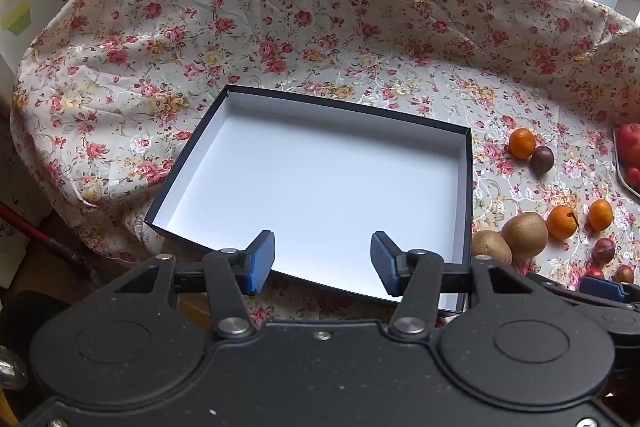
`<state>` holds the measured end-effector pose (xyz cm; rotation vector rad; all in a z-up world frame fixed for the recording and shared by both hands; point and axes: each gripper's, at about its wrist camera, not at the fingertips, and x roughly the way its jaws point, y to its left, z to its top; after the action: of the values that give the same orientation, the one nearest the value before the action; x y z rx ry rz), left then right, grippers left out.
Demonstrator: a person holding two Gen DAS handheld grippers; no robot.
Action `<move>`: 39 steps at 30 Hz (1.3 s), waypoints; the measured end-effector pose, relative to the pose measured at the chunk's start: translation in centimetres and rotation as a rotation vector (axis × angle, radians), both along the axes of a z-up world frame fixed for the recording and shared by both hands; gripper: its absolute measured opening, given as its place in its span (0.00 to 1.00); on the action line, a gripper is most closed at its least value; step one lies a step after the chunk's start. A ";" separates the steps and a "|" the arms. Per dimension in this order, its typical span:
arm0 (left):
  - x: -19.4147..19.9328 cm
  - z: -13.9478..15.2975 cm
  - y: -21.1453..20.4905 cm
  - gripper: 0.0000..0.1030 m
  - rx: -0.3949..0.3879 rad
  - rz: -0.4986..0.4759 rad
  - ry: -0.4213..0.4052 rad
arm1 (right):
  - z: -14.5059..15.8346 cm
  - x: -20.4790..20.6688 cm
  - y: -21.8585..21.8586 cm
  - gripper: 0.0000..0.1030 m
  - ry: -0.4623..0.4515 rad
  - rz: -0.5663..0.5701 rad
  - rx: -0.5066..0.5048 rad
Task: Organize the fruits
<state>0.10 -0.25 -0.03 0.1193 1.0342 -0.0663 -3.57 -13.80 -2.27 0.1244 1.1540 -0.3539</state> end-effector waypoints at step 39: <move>-0.3 0.2 0.4 0.58 -0.028 -0.019 -0.006 | -0.7 0.2 -0.1 0.54 0.012 -0.002 0.006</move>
<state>-0.21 0.12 0.13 0.1040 1.0260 -0.0973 -3.39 -13.93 -2.96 0.1290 1.1667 -0.3537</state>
